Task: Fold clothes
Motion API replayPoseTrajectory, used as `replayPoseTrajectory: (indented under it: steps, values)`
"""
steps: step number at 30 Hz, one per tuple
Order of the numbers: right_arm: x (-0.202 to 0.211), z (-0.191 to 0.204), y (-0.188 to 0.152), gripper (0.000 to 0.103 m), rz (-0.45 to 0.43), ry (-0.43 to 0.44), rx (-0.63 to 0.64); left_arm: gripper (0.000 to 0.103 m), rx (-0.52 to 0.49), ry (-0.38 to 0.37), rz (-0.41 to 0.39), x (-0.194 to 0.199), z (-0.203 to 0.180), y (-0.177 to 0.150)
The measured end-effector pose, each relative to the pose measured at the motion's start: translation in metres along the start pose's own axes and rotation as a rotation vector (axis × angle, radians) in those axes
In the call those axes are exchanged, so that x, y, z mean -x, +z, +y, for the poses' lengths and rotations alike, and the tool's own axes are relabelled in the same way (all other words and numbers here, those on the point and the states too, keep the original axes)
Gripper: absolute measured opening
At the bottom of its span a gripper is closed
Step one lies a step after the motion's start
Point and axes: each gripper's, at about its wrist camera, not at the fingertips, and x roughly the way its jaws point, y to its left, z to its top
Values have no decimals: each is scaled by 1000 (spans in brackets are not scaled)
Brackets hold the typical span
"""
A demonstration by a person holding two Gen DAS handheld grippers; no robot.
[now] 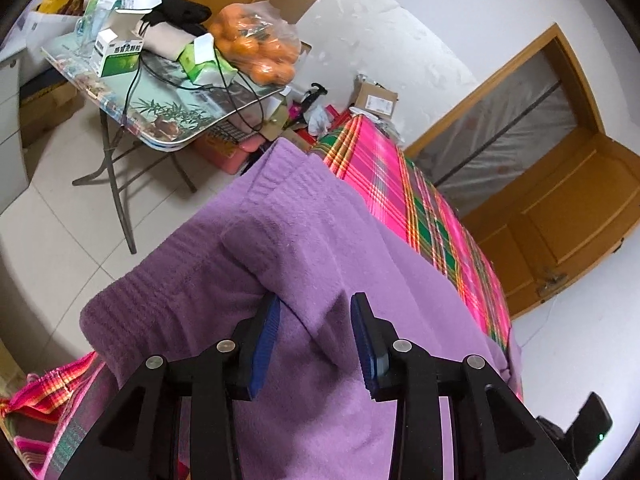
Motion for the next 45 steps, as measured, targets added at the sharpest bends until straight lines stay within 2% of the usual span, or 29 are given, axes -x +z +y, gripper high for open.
replayPoseTrajectory:
  steps: [3, 9, 11, 13, 14, 15, 17, 18, 23, 29, 32, 35, 41, 45]
  values:
    - [-6, 9, 2, 34, 0, -37, 94, 37, 14, -6, -6, -1, 3, -1]
    - [-36, 13, -2, 34, 58, -100, 220, 37, 31, -4, -12, -3, 4, 3]
    - [-42, 10, -4, 29, 71, -120, 235, 37, 35, 1, -15, -5, 3, 5]
    - [-45, 9, -4, 12, 77, -129, 240, 37, 45, 0, -18, -6, 4, 8]
    - [-45, 8, -3, 11, 76, -129, 240, 36, 50, 0, -21, -6, 5, 9]
    - [-43, 8, -3, 8, 72, -128, 237, 33, 55, 2, -25, -6, 5, 10]
    - [-41, 7, -2, 6, 66, -126, 233, 11, 60, 2, -30, -7, 6, 13]
    - [-40, 6, -2, 6, 63, -125, 231, 7, 64, -4, -33, -7, 7, 15]
    - [-22, 4, 11, 5, 9, -127, 221, 4, 40, -38, -70, 2, -4, 27]
    - [10, 16, 24, 4, -56, -101, 232, 4, -27, -118, -170, 41, -34, 50]
    - [25, 25, 27, 4, -78, -78, 240, 4, -47, -137, -205, 61, -38, 48]
    - [39, 34, 30, 4, -101, -56, 248, 4, -39, -119, -198, 71, -21, 32]
    - [-9, 45, -14, 4, 66, 45, 213, 4, 40, -31, -108, 59, 33, -7]
    - [-22, 45, -21, 4, 104, 68, 192, 4, 49, -24, -98, 56, 41, -11]
